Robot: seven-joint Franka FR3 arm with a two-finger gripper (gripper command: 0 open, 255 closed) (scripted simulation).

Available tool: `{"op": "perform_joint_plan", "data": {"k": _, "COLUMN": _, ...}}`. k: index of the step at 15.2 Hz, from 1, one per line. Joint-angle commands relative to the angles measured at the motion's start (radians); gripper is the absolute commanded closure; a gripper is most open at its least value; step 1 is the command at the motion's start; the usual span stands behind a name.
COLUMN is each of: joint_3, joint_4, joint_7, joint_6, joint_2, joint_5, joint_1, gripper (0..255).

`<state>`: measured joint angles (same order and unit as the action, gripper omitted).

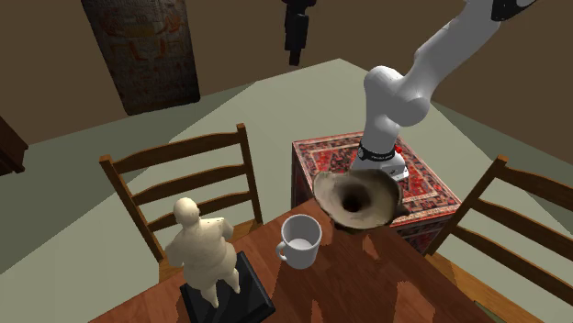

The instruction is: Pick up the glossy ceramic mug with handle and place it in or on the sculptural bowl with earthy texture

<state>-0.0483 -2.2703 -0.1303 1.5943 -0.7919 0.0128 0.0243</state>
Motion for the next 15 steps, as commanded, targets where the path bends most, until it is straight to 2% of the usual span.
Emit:
{"op": "perform_joint_plan", "data": {"k": 1, "joint_3": 0.0, "joint_4": 0.0, "joint_7": 0.0, "joint_6": 0.0, "joint_2": 0.0, "joint_5": 0.0, "joint_1": 0.0, "gripper": 0}}
{"op": "perform_joint_plan", "data": {"k": 8, "joint_3": -0.102, "joint_4": -0.127, "joint_7": -0.087, "joint_6": 0.158, "joint_2": 0.043, "joint_5": 0.077, "joint_1": -0.049, "gripper": 0}}
{"op": "perform_joint_plan", "data": {"k": 15, "joint_3": -0.213, "joint_4": -0.203, "joint_7": -0.172, "joint_6": 0.332, "joint_2": 0.146, "joint_5": 0.148, "joint_1": -0.098, "gripper": 0}}
